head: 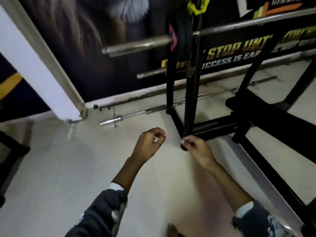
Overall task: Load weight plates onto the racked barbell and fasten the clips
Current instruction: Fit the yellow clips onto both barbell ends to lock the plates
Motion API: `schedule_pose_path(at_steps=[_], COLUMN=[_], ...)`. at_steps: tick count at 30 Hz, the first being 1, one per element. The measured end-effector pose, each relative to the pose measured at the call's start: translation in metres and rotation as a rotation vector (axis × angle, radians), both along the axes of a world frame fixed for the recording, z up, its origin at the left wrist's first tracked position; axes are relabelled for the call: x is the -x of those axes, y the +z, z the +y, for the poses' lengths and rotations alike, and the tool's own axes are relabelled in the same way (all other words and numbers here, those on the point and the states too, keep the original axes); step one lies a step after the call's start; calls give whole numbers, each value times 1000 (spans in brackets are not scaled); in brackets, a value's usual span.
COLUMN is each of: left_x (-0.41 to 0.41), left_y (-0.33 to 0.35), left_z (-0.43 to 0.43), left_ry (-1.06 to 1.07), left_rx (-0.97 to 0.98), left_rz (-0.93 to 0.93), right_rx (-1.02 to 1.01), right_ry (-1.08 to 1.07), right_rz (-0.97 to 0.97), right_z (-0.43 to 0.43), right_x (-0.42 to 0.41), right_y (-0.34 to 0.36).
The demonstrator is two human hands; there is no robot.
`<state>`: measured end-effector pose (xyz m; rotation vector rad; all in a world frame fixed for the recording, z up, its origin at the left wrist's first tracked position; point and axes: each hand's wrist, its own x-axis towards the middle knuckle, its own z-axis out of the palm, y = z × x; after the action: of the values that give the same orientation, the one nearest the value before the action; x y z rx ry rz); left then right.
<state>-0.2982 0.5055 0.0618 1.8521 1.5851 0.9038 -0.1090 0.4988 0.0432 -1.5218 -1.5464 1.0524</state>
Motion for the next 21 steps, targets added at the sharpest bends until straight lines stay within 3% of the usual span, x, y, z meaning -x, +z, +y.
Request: schedule_pose_path(at_steps=[10, 14, 21], left_x=[-33, -43, -50], left_y=[150, 183, 199], left_z=[307, 412, 508], left_ry=[-87, -55, -274], left_rx=[-425, -586, -481], left_rz=[-165, -146, -83], right_rx=[-317, -444, -522], right_ry=[-225, -335, -458], right_rz=[-10, 165, 278], right_z=[214, 291, 409], right_x=[-21, -34, -55], right_y=[104, 139, 180])
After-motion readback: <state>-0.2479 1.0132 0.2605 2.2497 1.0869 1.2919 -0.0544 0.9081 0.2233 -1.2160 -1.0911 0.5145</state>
